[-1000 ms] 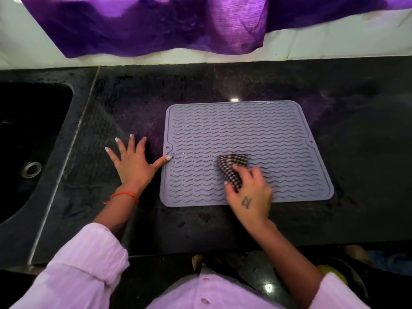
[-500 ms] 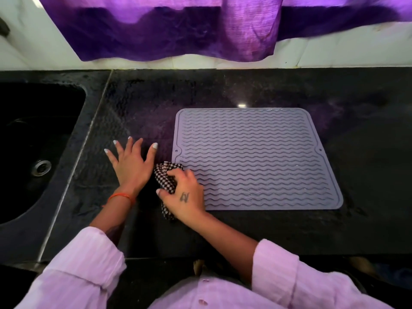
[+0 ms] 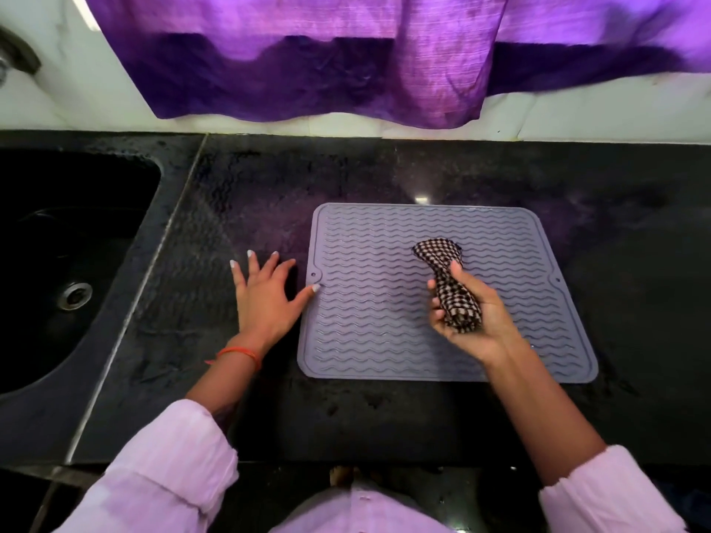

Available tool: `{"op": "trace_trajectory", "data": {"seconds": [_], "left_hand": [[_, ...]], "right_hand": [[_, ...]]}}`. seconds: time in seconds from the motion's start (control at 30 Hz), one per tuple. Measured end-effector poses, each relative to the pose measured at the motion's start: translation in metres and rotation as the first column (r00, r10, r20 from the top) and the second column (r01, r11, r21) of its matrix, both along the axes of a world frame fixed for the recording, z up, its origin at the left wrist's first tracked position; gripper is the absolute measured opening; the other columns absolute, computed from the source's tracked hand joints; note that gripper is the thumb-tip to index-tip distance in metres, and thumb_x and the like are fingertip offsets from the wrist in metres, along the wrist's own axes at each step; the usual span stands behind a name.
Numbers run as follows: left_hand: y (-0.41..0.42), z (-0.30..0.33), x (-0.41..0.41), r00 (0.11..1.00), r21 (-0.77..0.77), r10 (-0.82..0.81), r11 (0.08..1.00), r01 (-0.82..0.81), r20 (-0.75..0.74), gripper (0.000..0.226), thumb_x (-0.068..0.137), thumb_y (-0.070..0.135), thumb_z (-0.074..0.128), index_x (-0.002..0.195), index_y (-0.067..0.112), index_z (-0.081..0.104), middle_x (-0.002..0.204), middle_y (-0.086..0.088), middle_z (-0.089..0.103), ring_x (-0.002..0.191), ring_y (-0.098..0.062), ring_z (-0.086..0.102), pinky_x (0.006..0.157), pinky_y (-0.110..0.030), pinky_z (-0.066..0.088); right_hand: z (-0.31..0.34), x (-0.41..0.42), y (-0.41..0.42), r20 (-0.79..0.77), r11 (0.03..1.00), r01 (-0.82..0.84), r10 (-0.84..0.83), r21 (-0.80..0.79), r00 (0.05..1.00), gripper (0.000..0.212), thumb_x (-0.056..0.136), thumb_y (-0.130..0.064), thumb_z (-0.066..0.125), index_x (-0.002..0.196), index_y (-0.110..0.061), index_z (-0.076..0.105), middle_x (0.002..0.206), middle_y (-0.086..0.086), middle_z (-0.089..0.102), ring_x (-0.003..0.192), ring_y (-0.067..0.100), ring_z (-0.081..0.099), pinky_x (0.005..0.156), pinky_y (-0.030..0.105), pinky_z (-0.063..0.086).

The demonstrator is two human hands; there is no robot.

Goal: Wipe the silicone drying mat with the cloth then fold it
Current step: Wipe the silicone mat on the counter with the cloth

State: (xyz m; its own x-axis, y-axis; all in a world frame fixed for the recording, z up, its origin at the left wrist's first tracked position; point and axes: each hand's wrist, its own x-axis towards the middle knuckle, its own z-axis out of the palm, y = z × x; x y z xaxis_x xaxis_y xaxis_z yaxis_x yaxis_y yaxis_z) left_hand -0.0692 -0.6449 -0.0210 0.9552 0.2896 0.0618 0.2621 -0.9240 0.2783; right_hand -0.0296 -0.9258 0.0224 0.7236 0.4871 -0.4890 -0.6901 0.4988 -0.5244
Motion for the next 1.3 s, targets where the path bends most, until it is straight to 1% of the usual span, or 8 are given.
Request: {"op": "trace_trajectory", "data": {"seconds": [0.17,0.33,0.43,0.63,0.77,0.87,1.03,1.3], "left_hand": [[0.003,0.004,0.007,0.999,-0.007,-0.031,0.999,0.031,-0.031,0.067,0.079,0.065,0.054,0.137,0.033,0.046,0.153,-0.008,0.029,0.145,-0.031,0.001,0.110,-0.043,-0.021],[0.005,0.002,0.006,0.993,0.039,-0.057,0.997,0.061,-0.104,0.060,0.080,0.071,0.041,0.135,0.046,0.041,0.158,-0.006,0.016,0.145,-0.032,-0.011,0.103,-0.041,-0.031],[0.005,0.001,0.005,0.993,0.041,-0.054,0.997,0.059,-0.105,0.060,0.081,0.072,0.038,0.135,0.047,0.040,0.159,-0.005,0.009,0.144,-0.031,-0.016,0.098,-0.039,-0.035],[0.005,-0.001,0.005,0.992,0.045,-0.047,0.998,0.052,-0.113,0.058,0.082,0.070,0.037,0.135,0.048,0.039,0.159,-0.004,0.001,0.142,-0.031,-0.020,0.098,-0.041,-0.036],[0.006,-0.003,0.004,0.994,0.036,-0.043,0.998,0.046,-0.096,0.059,0.081,0.071,0.037,0.135,0.048,0.040,0.159,-0.004,0.002,0.142,-0.032,-0.020,0.100,-0.043,-0.035],[0.007,-0.005,0.005,0.995,0.010,-0.046,0.999,0.047,-0.090,0.072,0.072,0.083,0.027,0.134,0.049,0.040,0.159,-0.003,0.002,0.143,-0.031,-0.020,0.101,-0.043,-0.035],[0.008,-0.007,0.007,0.997,0.013,-0.046,0.999,0.046,-0.063,0.081,0.065,0.082,0.010,0.133,0.049,0.041,0.159,-0.003,0.004,0.143,-0.033,-0.019,0.100,-0.043,-0.036],[0.008,-0.010,0.006,0.998,0.010,-0.032,0.999,0.033,-0.051,0.081,0.065,0.083,0.011,0.132,0.050,0.042,0.159,-0.002,0.005,0.143,-0.033,-0.019,0.102,-0.044,-0.034]], "right_hand": [[0.008,0.020,0.003,0.112,0.952,-0.053,0.090,-0.301,0.990,0.041,0.058,-0.013,0.078,0.094,-0.007,0.059,0.068,-0.001,0.064,0.054,0.008,0.059,0.046,0.019,0.048],[0.023,0.064,0.030,0.288,0.596,-0.034,0.436,-0.802,0.853,0.057,0.076,-0.008,0.073,0.124,-0.021,0.044,0.107,-0.007,0.056,0.093,0.011,0.058,0.074,0.026,0.052],[0.023,0.096,0.055,0.381,0.496,0.072,0.556,-0.865,0.739,0.062,0.075,-0.014,0.075,0.122,-0.024,0.037,0.126,0.004,0.048,0.115,0.021,0.050,0.099,0.039,0.044],[0.011,0.146,0.117,0.441,0.325,0.308,0.754,-0.894,0.486,0.050,0.082,-0.028,0.068,0.125,-0.026,0.044,0.130,0.012,0.050,0.115,0.029,0.051,0.097,0.042,0.043],[-0.023,0.142,0.143,0.034,-0.148,0.680,0.968,-0.718,0.247,0.060,0.093,-0.052,0.039,0.140,-0.015,0.036,0.140,0.011,0.035,0.124,0.028,0.033,0.100,0.043,0.028],[-0.025,0.143,0.148,-0.004,-0.172,0.728,0.974,-0.664,0.226,0.075,0.090,-0.064,0.031,0.138,-0.007,0.035,0.132,0.012,0.038,0.118,0.028,0.036,0.097,0.041,0.031],[-0.022,0.147,0.150,-0.006,-0.110,0.657,0.987,-0.746,0.158,0.065,0.097,-0.035,0.044,0.150,-0.027,0.007,0.134,0.013,0.039,0.118,0.031,0.039,0.096,0.042,0.036],[-0.024,0.113,0.153,-0.009,-0.072,0.664,0.995,-0.745,0.099,0.077,0.090,-0.003,0.047,0.145,-0.045,0.015,0.142,0.013,0.032,0.126,0.033,0.033,0.100,0.043,0.032]]}}
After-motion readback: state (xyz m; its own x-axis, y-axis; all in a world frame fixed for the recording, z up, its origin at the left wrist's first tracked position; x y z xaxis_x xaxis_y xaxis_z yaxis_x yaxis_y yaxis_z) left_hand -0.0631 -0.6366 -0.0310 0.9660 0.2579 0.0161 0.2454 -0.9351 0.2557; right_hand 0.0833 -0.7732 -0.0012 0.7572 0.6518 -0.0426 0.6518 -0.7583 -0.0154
